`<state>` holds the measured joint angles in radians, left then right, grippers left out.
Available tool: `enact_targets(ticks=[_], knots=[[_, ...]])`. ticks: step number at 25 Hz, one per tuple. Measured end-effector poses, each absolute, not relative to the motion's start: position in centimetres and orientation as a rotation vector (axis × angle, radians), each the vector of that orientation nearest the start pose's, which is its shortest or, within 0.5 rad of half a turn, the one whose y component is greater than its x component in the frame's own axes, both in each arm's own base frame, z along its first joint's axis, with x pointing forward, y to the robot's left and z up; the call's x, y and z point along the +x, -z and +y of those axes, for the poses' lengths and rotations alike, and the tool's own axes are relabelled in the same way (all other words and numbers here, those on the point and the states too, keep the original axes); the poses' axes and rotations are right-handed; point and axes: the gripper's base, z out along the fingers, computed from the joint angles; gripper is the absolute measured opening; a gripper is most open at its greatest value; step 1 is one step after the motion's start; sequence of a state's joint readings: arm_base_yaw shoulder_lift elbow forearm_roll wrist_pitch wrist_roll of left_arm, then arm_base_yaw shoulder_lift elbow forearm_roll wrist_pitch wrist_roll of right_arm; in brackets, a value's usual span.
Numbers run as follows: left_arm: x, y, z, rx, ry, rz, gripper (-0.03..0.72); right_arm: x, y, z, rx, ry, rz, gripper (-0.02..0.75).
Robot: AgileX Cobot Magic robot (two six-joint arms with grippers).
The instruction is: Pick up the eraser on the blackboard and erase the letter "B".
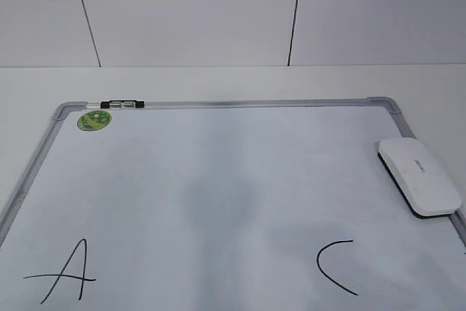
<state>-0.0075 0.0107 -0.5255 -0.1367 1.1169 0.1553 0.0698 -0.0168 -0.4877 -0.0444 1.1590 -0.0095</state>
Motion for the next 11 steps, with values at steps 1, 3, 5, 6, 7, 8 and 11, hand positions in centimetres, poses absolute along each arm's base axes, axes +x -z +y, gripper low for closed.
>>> enact_targets(ticks=[1,3,5,6,7,8,11], knots=[[-0.91,-28.05,-1.11,0.181,0.074,2.071,0.239,-1.02,-26.61,-0.44,-0.080,0.018,2.136,0.706],[-0.91,-28.05,-1.11,0.181,0.074,2.071,0.239,-1.02,-26.61,-0.44,-0.080,0.018,2.136,0.706],[-0.91,-28.05,-1.11,0.181,0.074,2.071,0.239,-1.02,-26.61,-0.44,-0.080,0.018,2.136,0.706],[-0.91,-28.05,-1.11,0.181,0.074,2.071,0.239,-1.02,-26.61,-0.44,-0.080,0.018,2.136,0.706],[-0.91,-28.05,-1.11,0.181,0.074,2.071,0.239,-1.02,-26.61,-0.44,-0.080,0.018,2.136,0.706],[-0.91,-28.05,-1.11,0.181,0.074,2.071,0.239,-1.02,-26.61,-0.44,-0.080,0.018,2.136,0.706],[-0.91,-28.05,-1.11,0.181,0.074,2.071,0.239,-1.02,-26.61,-0.44,-0.080,0.018,2.136,0.706]])
